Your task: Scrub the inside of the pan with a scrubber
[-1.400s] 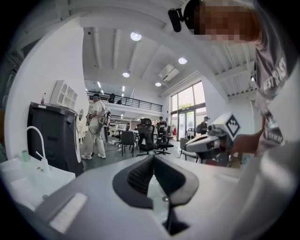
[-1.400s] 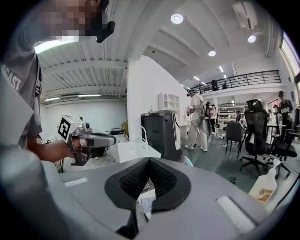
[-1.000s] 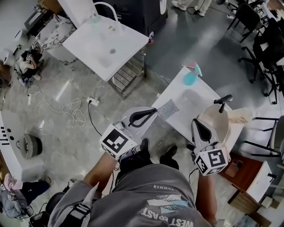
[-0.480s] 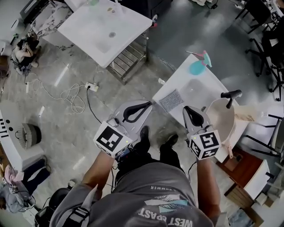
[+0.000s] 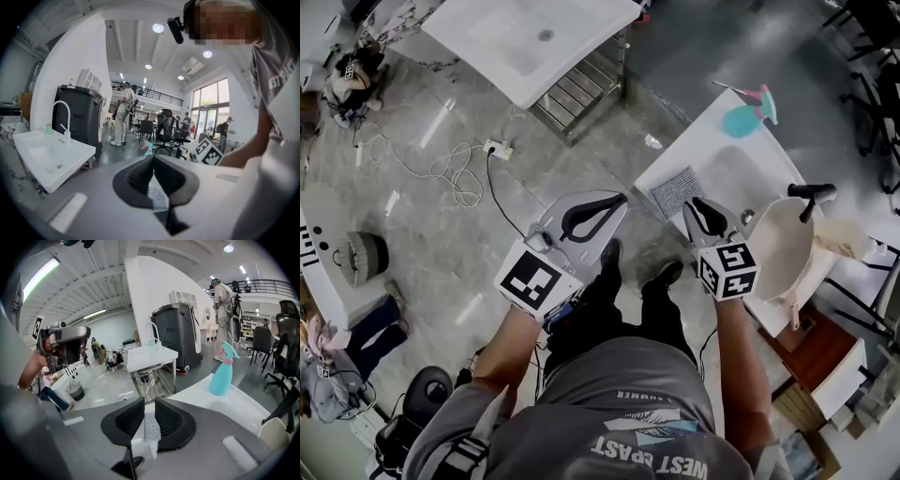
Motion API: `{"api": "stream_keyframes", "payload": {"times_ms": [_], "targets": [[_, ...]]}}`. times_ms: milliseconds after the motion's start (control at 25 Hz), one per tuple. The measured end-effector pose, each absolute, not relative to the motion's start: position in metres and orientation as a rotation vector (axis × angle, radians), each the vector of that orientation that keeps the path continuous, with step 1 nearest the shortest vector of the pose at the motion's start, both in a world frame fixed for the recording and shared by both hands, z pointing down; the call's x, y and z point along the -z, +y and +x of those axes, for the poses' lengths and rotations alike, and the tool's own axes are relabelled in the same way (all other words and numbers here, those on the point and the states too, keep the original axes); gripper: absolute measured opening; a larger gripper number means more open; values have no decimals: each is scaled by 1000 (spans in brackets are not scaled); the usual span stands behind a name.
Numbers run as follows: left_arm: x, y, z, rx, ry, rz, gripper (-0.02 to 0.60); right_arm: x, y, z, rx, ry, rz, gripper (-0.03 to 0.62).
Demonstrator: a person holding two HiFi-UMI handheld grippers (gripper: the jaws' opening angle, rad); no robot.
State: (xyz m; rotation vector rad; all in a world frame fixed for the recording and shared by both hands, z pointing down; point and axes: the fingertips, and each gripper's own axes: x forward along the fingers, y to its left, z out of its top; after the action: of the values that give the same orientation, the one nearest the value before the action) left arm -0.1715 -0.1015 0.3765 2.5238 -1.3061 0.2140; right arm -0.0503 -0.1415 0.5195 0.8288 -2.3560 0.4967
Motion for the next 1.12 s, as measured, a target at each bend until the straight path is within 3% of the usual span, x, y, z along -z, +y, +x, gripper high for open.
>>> {"api": "stream_keyframes", "payload": {"times_ms": [280, 680, 880, 1120], "targets": [[-402, -102, -176, -246, -1301, 2451, 2, -575, -142, -61, -497, -2290, 744, 117], [-425, -103, -180, -240, -1313, 2419, 2, -652, -133, -60, -416, -2118, 634, 267], [-431, -100, -183, -234, -1321, 2414, 2, -666, -137, -60, -336, -2097, 658, 270], [-428, -99, -182, -231, -1313, 2419, 2, -666, -139, -59, -387, -2068, 669, 185]]}}
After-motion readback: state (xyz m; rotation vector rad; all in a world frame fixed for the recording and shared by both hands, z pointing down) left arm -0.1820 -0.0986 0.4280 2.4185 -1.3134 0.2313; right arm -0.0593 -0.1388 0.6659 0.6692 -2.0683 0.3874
